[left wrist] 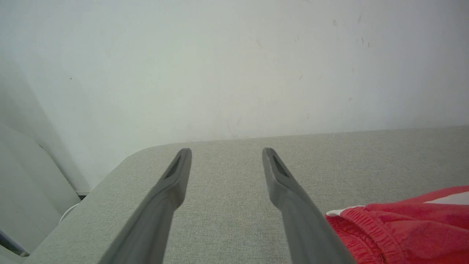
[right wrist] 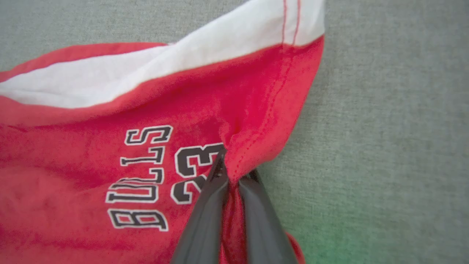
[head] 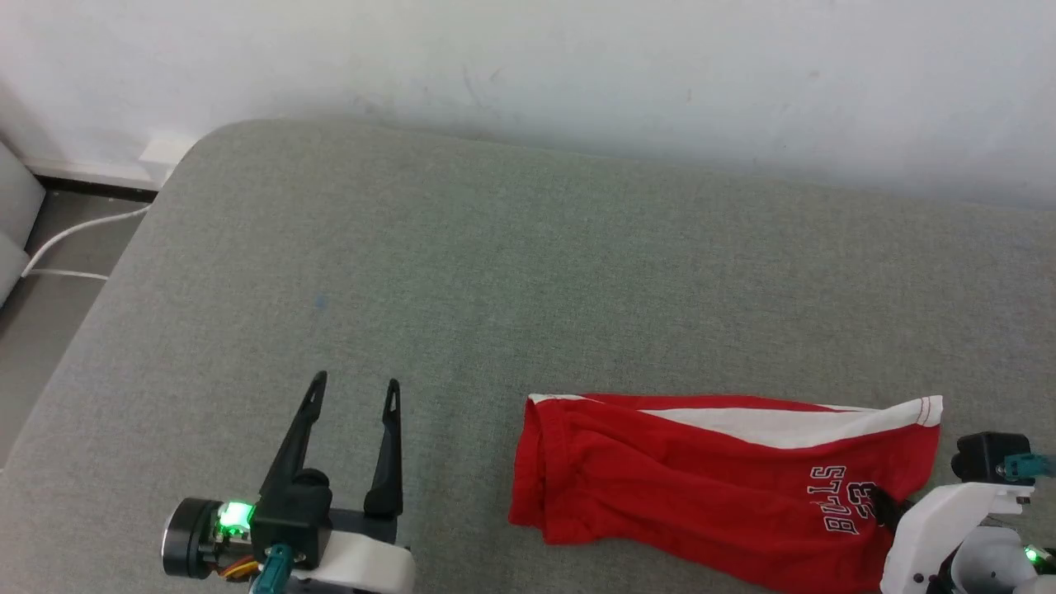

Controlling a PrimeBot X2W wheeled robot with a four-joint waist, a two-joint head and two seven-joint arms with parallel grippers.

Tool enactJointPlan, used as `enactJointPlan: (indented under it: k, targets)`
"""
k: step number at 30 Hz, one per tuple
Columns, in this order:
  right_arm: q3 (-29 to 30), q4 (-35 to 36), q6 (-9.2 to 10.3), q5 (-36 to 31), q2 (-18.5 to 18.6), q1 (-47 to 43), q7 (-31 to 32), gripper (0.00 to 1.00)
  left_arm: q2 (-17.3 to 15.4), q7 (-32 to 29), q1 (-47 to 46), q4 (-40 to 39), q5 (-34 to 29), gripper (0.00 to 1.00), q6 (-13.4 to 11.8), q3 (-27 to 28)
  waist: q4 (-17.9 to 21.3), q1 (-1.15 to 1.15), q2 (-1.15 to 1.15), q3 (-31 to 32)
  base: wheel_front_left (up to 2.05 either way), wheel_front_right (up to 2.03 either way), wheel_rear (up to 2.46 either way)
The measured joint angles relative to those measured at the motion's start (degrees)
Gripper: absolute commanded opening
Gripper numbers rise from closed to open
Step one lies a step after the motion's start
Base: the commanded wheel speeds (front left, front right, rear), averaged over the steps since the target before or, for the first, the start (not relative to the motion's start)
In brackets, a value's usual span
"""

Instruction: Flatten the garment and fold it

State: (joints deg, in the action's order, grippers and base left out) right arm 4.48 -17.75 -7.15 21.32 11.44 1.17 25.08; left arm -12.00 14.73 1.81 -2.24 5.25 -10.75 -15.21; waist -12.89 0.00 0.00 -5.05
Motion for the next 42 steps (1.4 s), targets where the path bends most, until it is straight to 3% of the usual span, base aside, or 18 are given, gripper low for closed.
enactJointPlan:
  k: [7,13,18,33,42]
  targets:
    - [3.3,-1.1,-0.49,-0.9,0.8,0.0,-3.5,0.00,0.8,0.0,0.1,1.1,-0.3,1.00,1.2,1.0,0.9,0.00,0.00,1.4,0.00,0.00,0.00]
    - [11.3,-2.3,-0.46,-2.6,4.5,0.0,-3.5,0.00,1.4,0.0,0.1,1.2,-0.4,1.00,2.1,1.5,1.9,0.00,0.00,2.3,0.00,0.00,0.00]
    - [12.9,-1.4,-0.46,-3.2,4.9,0.0,-2.9,0.00,1.8,0.0,0.2,1.6,-0.8,1.00,2.7,2.0,2.4,0.00,0.00,2.8,0.00,0.00,0.00]
    - [0.6,20.3,-0.46,1.5,-0.1,-4.2,4.9,0.00,2.8,0.0,1.6,3.0,-0.9,1.00,4.7,3.8,2.1,0.00,0.00,6.1,0.00,0.00,0.00]
    - [-8.9,23.4,-0.45,2.9,-2.7,-3.8,7.2,0.00,3.4,0.0,1.7,3.0,-1.3,1.00,5.6,4.3,-0.5,-0.01,0.00,5.9,0.00,0.00,0.00]
